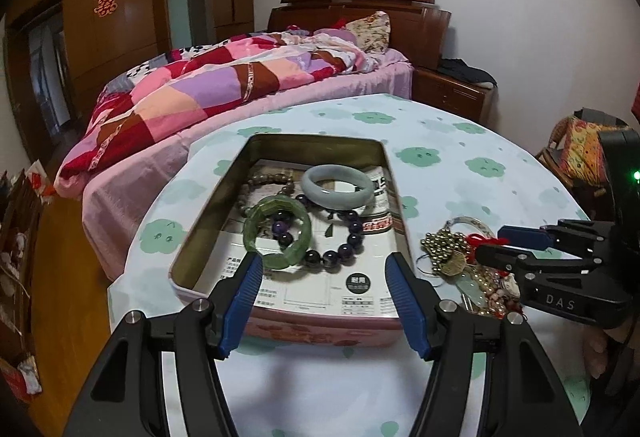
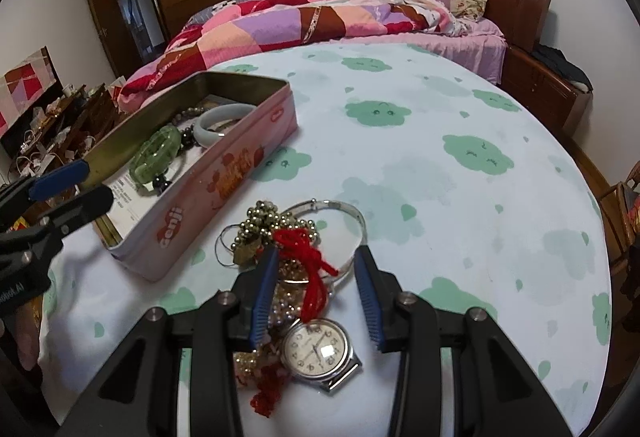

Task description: Organize jewelry

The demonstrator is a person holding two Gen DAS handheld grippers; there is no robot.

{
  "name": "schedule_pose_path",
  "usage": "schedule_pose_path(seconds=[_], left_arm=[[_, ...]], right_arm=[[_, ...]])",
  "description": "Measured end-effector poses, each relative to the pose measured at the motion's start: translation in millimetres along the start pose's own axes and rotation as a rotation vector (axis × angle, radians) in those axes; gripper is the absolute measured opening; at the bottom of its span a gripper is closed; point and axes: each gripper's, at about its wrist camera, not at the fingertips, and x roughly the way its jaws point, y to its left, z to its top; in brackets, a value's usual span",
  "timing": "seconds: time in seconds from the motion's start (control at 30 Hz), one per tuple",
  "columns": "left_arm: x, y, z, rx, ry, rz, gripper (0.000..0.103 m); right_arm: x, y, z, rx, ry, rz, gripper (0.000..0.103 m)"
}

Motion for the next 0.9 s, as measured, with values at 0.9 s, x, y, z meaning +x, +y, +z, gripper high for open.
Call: schedule_pose_path(seconds=[0.9], left_arm=[[-6,-21,8,0.052,-0.028,-0.031,0.064]], right_arm=[[-66,-29,10,0.086,-0.242,-0.019,0.004]])
